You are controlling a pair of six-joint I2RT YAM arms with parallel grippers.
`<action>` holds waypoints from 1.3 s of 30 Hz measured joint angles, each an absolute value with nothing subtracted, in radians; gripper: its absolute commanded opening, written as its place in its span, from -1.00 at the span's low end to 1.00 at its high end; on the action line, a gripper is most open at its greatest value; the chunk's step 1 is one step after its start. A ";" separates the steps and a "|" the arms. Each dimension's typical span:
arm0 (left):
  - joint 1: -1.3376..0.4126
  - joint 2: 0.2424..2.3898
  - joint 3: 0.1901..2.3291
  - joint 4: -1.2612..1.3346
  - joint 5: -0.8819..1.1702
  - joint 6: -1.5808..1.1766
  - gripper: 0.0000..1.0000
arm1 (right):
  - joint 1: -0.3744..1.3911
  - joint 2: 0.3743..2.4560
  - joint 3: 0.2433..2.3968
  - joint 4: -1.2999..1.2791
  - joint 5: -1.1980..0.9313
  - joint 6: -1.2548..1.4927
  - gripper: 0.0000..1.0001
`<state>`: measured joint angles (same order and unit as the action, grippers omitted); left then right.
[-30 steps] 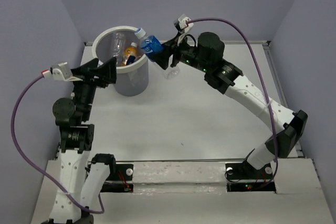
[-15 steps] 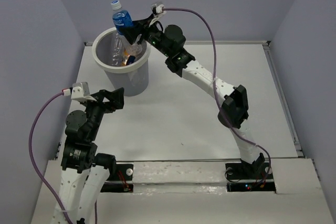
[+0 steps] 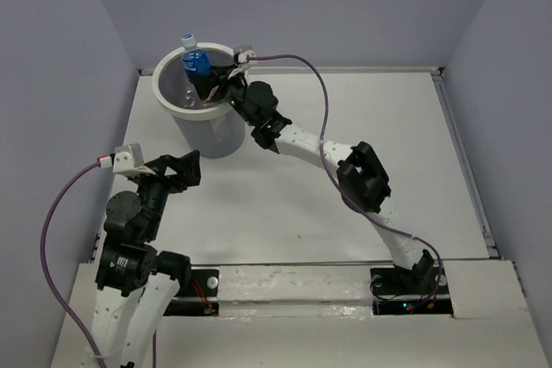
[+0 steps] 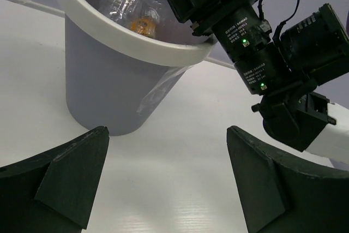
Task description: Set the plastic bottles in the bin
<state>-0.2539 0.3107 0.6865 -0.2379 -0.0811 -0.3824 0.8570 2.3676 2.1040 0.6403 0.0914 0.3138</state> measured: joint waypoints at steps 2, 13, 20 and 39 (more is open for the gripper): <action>-0.254 0.309 0.686 -0.237 -0.083 -0.382 0.98 | 0.873 2.349 2.070 0.672 0.138 0.303 0.42; -0.248 0.252 0.686 -0.235 -0.117 -0.383 0.98 | 0.885 2.171 1.893 0.841 0.299 0.273 0.99; -0.220 0.258 0.686 -0.236 -0.132 -0.382 0.98 | 0.881 1.999 1.744 0.853 0.308 0.236 0.99; -0.220 0.256 0.675 -0.126 0.116 -0.429 0.98 | 0.883 0.529 0.745 0.165 0.224 0.307 0.99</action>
<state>-0.2203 0.2562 0.6754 -0.1261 0.1158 -0.4294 0.8829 0.5289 0.7448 0.1650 0.2241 0.3069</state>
